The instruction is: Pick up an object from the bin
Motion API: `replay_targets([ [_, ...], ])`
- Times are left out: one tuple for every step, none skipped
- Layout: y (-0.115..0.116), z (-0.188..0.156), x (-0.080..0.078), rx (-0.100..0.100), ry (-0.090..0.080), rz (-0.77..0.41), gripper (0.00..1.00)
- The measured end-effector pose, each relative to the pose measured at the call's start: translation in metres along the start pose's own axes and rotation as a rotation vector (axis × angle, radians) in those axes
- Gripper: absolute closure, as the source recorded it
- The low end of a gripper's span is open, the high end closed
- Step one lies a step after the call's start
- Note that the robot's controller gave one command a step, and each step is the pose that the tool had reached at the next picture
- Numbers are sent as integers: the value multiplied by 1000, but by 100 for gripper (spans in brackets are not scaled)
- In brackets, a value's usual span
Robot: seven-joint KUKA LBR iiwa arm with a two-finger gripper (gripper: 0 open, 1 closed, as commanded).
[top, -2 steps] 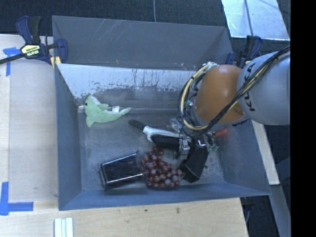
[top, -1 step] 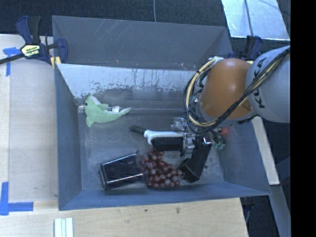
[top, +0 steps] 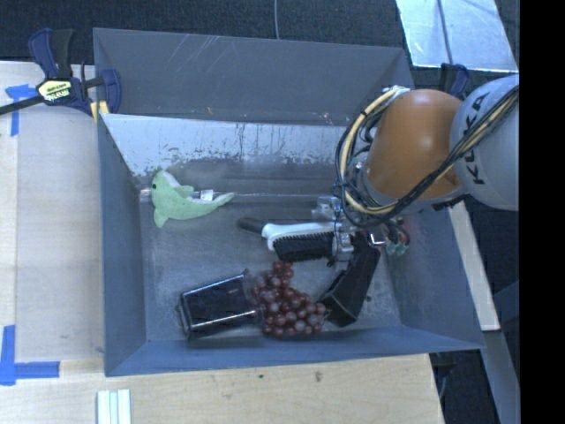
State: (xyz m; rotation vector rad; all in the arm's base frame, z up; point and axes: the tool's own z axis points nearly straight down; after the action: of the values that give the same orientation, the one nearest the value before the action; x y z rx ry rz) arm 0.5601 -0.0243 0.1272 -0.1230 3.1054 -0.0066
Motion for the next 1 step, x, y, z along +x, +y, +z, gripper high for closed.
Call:
replay_targets([
  [4,-30,10,-3,24,28,100],
])
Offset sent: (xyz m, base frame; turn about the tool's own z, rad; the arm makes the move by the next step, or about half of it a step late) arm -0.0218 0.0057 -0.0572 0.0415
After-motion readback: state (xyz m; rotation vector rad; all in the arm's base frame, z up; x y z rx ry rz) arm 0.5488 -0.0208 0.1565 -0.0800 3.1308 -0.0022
